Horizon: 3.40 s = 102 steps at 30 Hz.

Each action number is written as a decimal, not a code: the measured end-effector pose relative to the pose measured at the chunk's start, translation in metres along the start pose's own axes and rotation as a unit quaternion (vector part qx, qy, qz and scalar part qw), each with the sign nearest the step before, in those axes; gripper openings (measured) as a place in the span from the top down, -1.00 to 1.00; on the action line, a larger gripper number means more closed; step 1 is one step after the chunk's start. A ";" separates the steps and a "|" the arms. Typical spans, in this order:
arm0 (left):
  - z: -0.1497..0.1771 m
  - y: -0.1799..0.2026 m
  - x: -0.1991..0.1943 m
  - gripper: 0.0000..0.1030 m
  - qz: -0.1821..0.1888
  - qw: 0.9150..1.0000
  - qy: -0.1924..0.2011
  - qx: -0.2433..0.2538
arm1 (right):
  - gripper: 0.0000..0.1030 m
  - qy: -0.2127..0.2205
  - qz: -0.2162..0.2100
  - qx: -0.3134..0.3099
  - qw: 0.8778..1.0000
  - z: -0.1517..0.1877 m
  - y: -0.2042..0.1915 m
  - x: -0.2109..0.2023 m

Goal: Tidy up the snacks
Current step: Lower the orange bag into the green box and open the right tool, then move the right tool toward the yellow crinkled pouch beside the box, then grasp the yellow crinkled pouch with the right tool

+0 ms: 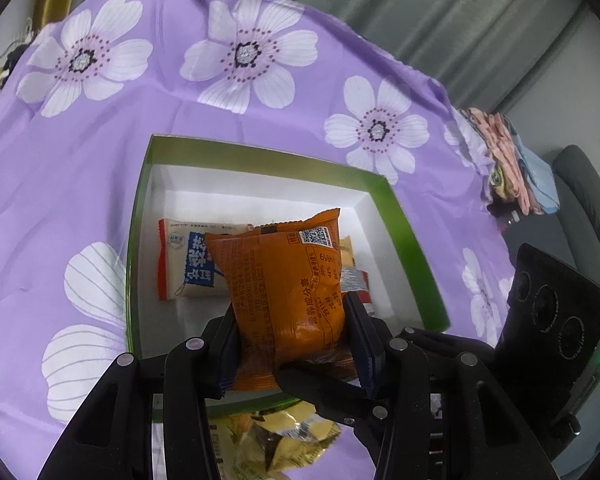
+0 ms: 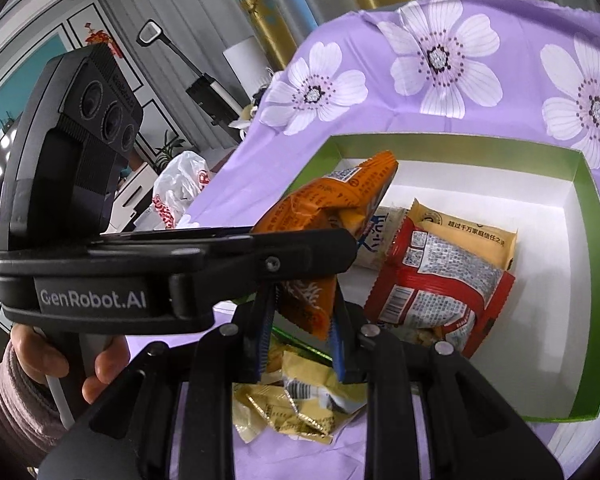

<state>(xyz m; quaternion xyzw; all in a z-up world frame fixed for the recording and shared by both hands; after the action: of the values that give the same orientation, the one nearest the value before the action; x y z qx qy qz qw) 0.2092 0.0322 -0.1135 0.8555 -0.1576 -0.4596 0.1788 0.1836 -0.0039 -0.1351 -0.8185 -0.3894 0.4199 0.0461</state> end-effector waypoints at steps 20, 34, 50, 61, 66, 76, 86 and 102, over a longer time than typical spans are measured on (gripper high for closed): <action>-0.007 -0.008 -0.012 -0.30 -0.032 0.999 0.023 -0.002 | -0.05 0.005 0.040 0.008 0.999 0.001 0.008 -0.008; 0.012 -0.013 -0.062 -0.57 -0.058 0.997 0.055 0.003 | -0.43 0.039 0.051 0.019 0.998 0.019 0.008 -0.050; 0.092 -0.016 -0.061 -0.63 -0.070 0.997 0.000 0.012 | -0.56 0.005 0.086 0.038 0.996 0.084 0.027 -0.068; 0.120 -0.022 -0.067 -0.63 -0.070 0.997 0.031 0.001 | -0.56 -0.016 0.084 0.020 0.996 0.119 0.018 -0.054; 0.119 -0.015 -0.063 -0.63 -0.072 0.997 0.036 0.020 | -0.56 -0.025 0.110 -0.025 0.993 0.121 0.014 -0.041; 0.112 0.000 -0.041 -0.63 -0.079 0.994 0.028 0.067 | -0.53 -0.025 0.106 -0.040 0.993 0.107 0.015 -0.024; 0.102 0.010 -0.016 -0.63 -0.067 0.993 0.009 0.095 | -0.44 -0.044 0.102 -0.075 0.991 0.097 0.013 0.000; 0.104 0.002 -0.001 0.11 -0.036 0.997 -0.016 0.063 | 0.05 -0.061 0.079 -0.112 0.989 0.090 0.003 0.016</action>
<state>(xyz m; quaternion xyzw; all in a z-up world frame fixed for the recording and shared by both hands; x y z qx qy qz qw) 0.1209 0.0139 -0.1647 0.8631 -0.1579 -0.4681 0.1051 0.1259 -0.0177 -0.2050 -0.8195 -0.3706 0.4248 -0.1027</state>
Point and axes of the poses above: each gripper's, at about its wrist camera, not at the fingertips, and x roughly the way its jaws point, y to its right, z to its underside, the point moved 9 cm from there along x, roughly the way its jaws point, and after that the axes turned 1 degree about x, right-handed, at the moved point
